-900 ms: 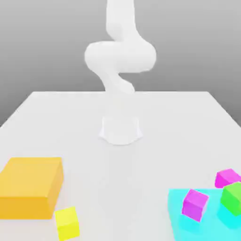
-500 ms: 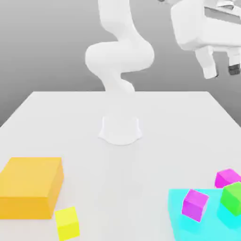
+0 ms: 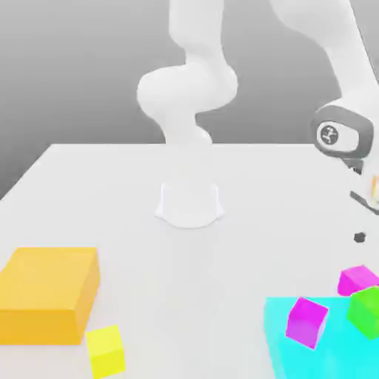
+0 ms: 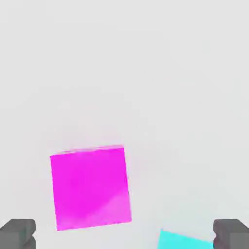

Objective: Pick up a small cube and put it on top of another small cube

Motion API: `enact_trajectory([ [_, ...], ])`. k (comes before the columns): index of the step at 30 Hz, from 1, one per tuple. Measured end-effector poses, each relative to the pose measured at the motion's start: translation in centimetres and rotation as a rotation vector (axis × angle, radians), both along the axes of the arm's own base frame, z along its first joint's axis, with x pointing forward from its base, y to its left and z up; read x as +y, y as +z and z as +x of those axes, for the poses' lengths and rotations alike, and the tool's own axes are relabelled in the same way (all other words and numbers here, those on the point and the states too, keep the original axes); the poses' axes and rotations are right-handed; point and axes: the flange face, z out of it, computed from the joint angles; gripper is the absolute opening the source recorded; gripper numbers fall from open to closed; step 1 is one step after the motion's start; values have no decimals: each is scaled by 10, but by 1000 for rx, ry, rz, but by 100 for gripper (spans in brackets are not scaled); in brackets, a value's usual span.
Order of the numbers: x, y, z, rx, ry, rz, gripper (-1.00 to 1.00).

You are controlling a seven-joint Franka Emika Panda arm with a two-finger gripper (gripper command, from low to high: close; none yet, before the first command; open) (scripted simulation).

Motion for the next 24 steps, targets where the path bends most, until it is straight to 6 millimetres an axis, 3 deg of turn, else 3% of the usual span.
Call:
enact_trajectory([
  [3,0,-37,-2,3,11,-4,0],
  [4,0,-46,-3,4,12,-4,-100],
  [11,0,-47,-3,5,13,-6,-100],
  [16,0,5,-3,5,12,-6,-100],
  [24,13,42,65,110,-185,-66,-100],
])
